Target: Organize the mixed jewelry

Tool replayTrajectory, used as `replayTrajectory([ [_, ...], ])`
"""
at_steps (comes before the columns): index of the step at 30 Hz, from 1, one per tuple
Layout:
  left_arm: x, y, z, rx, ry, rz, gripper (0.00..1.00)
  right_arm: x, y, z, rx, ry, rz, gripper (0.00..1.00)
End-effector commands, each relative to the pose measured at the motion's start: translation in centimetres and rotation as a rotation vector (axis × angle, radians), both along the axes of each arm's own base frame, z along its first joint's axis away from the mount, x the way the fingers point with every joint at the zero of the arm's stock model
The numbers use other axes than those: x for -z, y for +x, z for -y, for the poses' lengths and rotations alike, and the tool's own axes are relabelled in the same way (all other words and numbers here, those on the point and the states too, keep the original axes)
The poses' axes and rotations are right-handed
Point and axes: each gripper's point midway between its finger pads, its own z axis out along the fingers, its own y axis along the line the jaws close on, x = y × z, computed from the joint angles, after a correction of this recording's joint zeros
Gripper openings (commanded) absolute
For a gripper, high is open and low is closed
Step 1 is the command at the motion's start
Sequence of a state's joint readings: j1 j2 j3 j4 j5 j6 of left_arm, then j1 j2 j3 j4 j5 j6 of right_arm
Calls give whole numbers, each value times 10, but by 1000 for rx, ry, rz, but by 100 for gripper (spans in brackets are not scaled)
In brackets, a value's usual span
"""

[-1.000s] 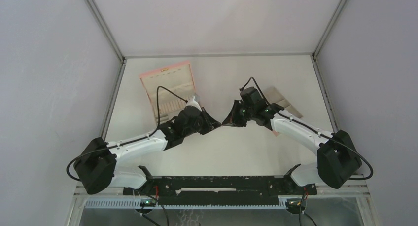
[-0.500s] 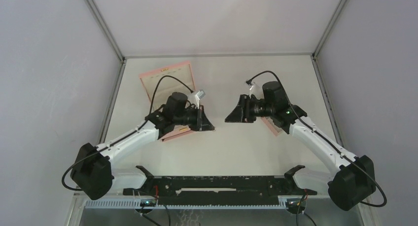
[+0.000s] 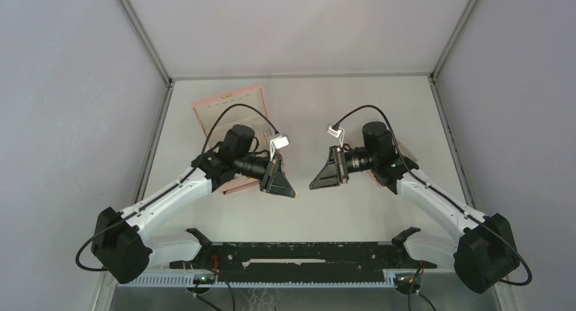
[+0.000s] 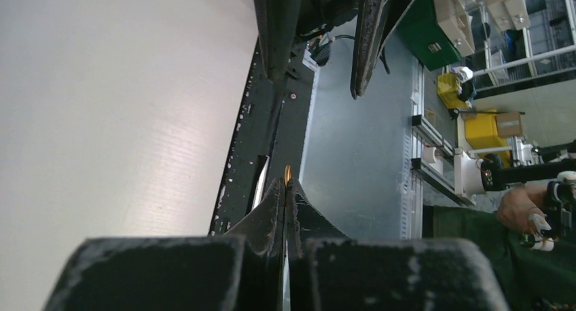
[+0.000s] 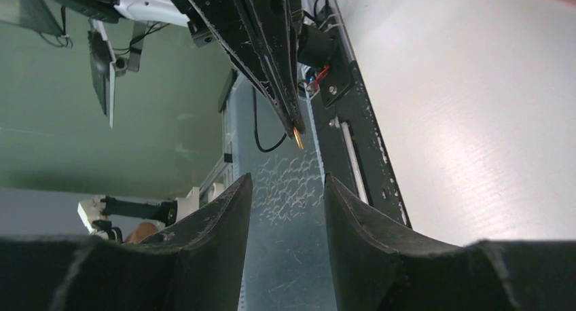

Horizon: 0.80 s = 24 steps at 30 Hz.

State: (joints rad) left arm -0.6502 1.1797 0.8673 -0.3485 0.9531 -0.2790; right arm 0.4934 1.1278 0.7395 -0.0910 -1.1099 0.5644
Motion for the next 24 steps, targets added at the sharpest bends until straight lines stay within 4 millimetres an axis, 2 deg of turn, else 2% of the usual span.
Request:
replayTrajectory([
  [1, -33, -9, 1, 79, -96, 81, 0, -19, -11, -7, -93, 93, 82, 52],
  [7, -33, -9, 1, 85, -98, 73, 0, -16, -22, -20, -160, 100, 56, 52],
  [12, -35, -9, 1, 82, -101, 80, 0, -5, -24, -30, -172, 75, 19, 48],
  [24, -34, -13, -1, 83, -102, 74, 0, 4, -23, -39, -204, 78, -35, 29],
])
